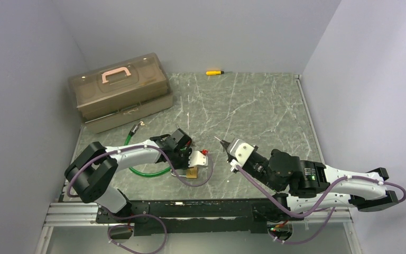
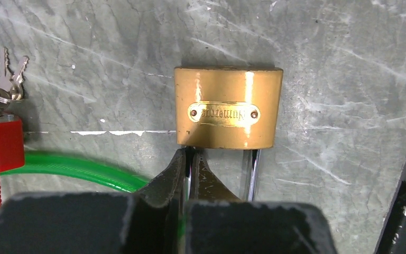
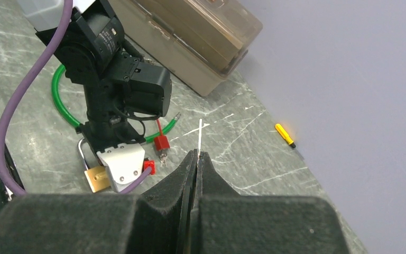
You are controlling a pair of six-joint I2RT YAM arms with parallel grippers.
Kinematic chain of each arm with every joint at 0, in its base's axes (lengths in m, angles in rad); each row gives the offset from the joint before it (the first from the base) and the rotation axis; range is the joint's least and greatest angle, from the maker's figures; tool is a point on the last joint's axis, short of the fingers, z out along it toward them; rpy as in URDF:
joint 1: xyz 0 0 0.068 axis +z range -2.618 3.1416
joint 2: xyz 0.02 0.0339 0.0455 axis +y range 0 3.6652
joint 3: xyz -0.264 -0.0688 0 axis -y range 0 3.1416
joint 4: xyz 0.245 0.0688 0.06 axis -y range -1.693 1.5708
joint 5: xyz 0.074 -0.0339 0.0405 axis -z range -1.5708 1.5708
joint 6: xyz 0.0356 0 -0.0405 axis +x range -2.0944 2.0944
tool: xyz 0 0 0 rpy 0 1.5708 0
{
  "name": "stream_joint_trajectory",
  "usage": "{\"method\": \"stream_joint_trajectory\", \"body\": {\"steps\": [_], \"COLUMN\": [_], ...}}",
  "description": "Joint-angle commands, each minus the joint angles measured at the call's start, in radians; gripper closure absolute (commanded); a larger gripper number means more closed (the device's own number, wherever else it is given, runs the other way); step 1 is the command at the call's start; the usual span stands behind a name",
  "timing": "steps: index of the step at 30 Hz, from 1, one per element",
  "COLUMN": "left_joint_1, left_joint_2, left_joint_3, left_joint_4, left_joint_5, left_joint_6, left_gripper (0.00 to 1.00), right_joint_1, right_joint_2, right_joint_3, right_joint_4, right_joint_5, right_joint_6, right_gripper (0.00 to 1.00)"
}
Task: Unlock with the key
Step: Move the lock to the center of the board, then pick up the lock from the center of the board.
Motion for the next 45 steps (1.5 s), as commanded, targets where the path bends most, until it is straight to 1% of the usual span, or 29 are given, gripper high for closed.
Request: {"method": "stream_joint_trajectory", "body": {"steps": [1, 4, 6, 9, 12, 14, 16, 19, 22, 23, 24, 27, 28, 30, 32, 35, 37, 39, 41, 43, 45], "left_joint_1": [0.02, 0.079, 0.109, 0.131, 0.162, 0.181, 0.195, 0.218, 0.261, 0.28, 0.298, 0.328, 0.329, 0.329, 0.324, 0.306, 0.273, 0.235, 0.202, 0.18, 0.17], "left_joint_2": [-0.036, -0.109, -0.147, -0.175, -0.189, -0.199, -0.209, -0.201, -0.176, -0.164, -0.147, -0.092, -0.084, -0.092, -0.1, -0.115, -0.12, -0.109, -0.105, -0.087, -0.072], "left_joint_3": [0.062, 0.154, 0.215, 0.309, 0.357, 0.363, 0.339, 0.275, 0.214, 0.204, 0.198, 0.188, 0.179, 0.14, 0.112, 0.073, 0.048, 0.017, -0.016, -0.02, -0.018], "left_joint_4": [-0.079, -0.2, -0.297, -0.439, -0.521, -0.536, -0.519, -0.463, -0.403, -0.387, -0.383, -0.365, -0.352, -0.295, -0.244, -0.184, -0.166, -0.147, -0.091, -0.052, -0.056], "left_joint_5": [0.054, 0.221, 0.316, 0.429, 0.511, 0.509, 0.465, 0.387, 0.343, 0.34, 0.338, 0.33, 0.334, 0.342, 0.353, 0.366, 0.357, 0.319, 0.283, 0.254, 0.233], "left_joint_6": [0.049, 0.044, 0.067, 0.103, 0.13, 0.146, 0.162, 0.165, 0.181, 0.182, 0.185, 0.189, 0.215, 0.269, 0.318, 0.39, 0.429, 0.464, 0.479, 0.477, 0.507], "left_gripper": [1.0, 1.0, 1.0, 1.0, 1.0, 1.0, 1.0, 1.0, 1.0, 0.96, 0.86, 0.36, 0.25, 0.19, 0.02, 0.01, 0.0, 0.01, 0.01, 0.01, 0.01], "right_joint_1": [-0.002, -0.002, -0.002, -0.003, -0.003, -0.003, -0.003, -0.003, -0.004, -0.004, -0.004, -0.003, -0.002, -0.002, -0.003, -0.003, -0.004, -0.006, -0.004, -0.005, -0.004], "right_joint_2": [-0.012, -0.016, -0.018, -0.016, -0.015, -0.015, -0.015, -0.014, -0.016, -0.02, -0.023, -0.032, -0.034, -0.034, -0.035, -0.035, -0.039, -0.046, -0.055, -0.061, -0.058], "right_joint_3": [0.036, 0.042, 0.044, 0.044, 0.041, 0.034, 0.026, 0.015, 0.005, 0.0, -0.004, -0.021, -0.025, -0.034, -0.037, -0.041, -0.041, -0.041, -0.044, -0.047, -0.046], "right_joint_4": [-0.004, -0.008, -0.01, -0.013, -0.009, -0.005, -0.001, 0.003, 0.006, 0.005, 0.005, 0.005, 0.005, 0.014, 0.018, 0.022, 0.021, 0.024, 0.031, 0.036, 0.033], "right_joint_5": [0.025, 0.027, 0.027, 0.027, 0.026, 0.025, 0.024, 0.018, 0.019, 0.019, 0.019, 0.021, 0.022, 0.022, 0.024, 0.029, 0.035, 0.04, 0.041, 0.038, 0.038], "right_joint_6": [0.009, 0.001, -0.005, -0.012, -0.015, -0.013, -0.01, -0.006, 0.001, 0.005, 0.009, 0.019, 0.022, 0.024, 0.024, 0.022, 0.022, 0.022, 0.025, 0.03, 0.034], "right_gripper": [1.0, 1.0, 1.0, 1.0, 1.0, 1.0, 1.0, 1.0, 1.0, 1.0, 1.0, 1.0, 1.0, 1.0, 1.0, 1.0, 1.0, 1.0, 1.0, 1.0, 1.0]}}
